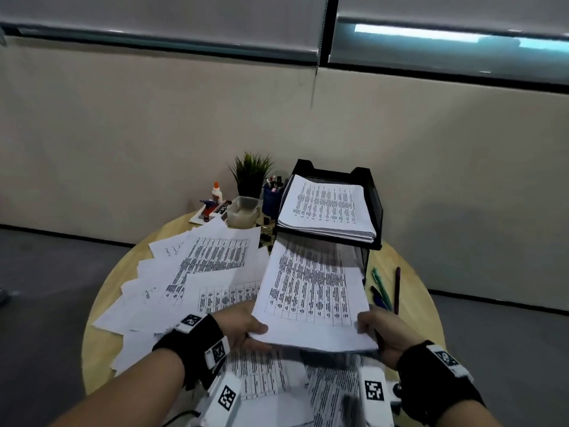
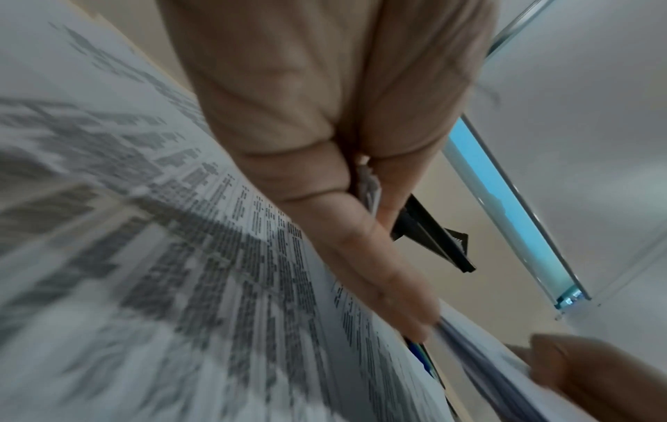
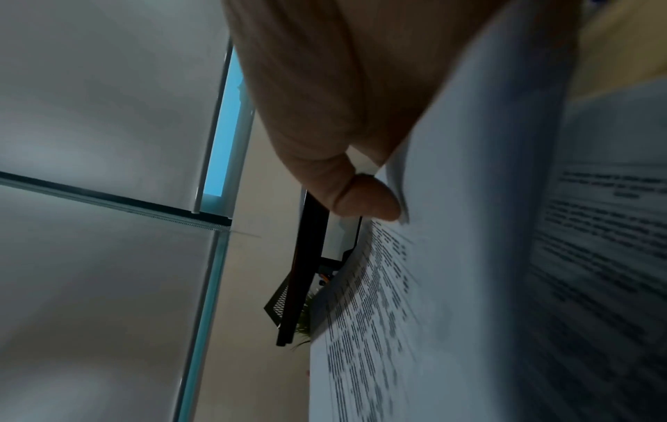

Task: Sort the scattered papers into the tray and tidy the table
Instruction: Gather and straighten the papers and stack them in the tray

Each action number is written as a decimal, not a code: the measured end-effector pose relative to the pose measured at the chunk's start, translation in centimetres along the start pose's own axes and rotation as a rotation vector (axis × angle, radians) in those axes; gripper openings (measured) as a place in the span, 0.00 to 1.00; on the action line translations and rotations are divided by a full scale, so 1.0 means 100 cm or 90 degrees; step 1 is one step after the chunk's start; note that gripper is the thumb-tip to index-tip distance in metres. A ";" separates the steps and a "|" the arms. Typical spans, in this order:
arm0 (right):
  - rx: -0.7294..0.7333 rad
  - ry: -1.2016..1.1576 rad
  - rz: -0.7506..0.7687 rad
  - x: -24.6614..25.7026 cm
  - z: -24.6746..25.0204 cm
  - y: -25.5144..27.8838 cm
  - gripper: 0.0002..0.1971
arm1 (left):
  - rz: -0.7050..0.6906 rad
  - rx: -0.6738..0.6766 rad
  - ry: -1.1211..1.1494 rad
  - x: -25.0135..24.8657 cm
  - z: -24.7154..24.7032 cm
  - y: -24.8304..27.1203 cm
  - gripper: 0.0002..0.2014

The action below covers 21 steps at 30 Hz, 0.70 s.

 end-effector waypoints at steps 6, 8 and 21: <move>0.015 -0.047 0.003 -0.007 0.013 -0.027 0.21 | -0.064 -0.026 0.076 -0.027 0.003 -0.045 0.22; -0.032 -0.085 0.018 -0.005 0.019 -0.046 0.19 | -0.081 -0.042 0.100 -0.035 0.005 -0.063 0.22; -0.171 -0.254 0.147 0.046 0.027 -0.119 0.10 | -0.180 -0.272 0.064 -0.081 0.047 -0.144 0.08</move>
Point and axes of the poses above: each hand's wrist, its own y-axis away from the middle knuckle, its own z-axis out of the back of the hand, x = y × z, the point moved 6 cm from there along -y, towards the middle knuckle
